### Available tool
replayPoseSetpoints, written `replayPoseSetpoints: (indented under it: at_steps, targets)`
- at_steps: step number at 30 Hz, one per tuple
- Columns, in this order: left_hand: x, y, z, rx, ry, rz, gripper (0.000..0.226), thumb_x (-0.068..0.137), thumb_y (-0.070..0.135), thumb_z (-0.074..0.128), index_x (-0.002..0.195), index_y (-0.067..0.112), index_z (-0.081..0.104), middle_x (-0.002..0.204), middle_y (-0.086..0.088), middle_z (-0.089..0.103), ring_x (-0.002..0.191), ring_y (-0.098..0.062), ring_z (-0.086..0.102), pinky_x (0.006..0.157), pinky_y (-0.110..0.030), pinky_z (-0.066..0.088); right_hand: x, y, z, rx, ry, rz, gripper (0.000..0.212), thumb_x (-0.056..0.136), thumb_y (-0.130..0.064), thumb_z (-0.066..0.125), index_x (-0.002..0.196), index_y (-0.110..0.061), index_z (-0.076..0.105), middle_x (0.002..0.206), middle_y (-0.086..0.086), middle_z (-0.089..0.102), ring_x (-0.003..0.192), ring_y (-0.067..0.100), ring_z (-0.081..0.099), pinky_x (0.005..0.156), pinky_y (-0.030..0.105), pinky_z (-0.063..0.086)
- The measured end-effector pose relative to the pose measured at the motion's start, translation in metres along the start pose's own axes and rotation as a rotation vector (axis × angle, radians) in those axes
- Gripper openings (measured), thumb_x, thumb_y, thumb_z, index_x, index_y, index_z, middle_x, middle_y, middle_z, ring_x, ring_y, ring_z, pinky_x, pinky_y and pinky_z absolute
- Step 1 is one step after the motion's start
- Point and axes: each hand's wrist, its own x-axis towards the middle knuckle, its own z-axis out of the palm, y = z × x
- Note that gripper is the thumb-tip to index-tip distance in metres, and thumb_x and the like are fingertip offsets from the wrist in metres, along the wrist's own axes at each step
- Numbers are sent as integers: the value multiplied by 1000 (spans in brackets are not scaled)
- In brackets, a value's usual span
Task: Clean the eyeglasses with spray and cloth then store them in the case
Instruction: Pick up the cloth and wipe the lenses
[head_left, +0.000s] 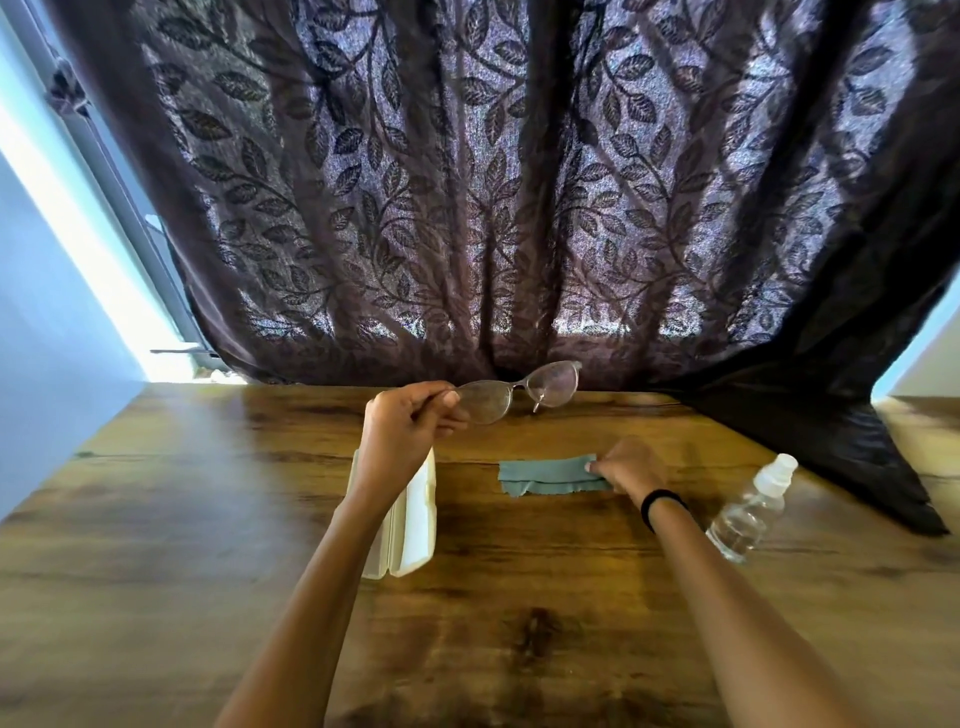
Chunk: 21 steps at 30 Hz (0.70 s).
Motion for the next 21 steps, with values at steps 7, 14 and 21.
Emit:
replayPoseSetpoints:
  at_steps: [7, 14, 21]
  targets:
    - [3, 0, 1, -38, 11, -15, 15, 89, 1, 53, 95, 10, 63, 72, -4, 68, 64, -7, 69, 60, -18, 56, -3, 5, -9, 224, 40, -22, 30, 75, -20, 70, 56, -16, 47, 60, 4, 54, 61, 18, 56, 66, 37, 53]
    - [3, -2, 0, -29, 7, 15, 15, 89, 1, 53, 96, 8, 64, 73, -3, 68, 64, -7, 69, 60, -16, 55, -22, -31, -8, 259, 35, -308, 17, 74, 2, 70, 75, -9, 56, 68, 1, 56, 62, 13, 54, 54, 19, 44]
    - [4, -6, 1, -18, 22, -8, 15, 89, 2, 53, 97, 8, 64, 76, -8, 69, 65, -10, 70, 61, -20, 57, -41, -52, 29, 223, -80, -467, 17, 78, -11, 71, 91, -7, 61, 79, 6, 66, 72, 15, 62, 59, 19, 50]
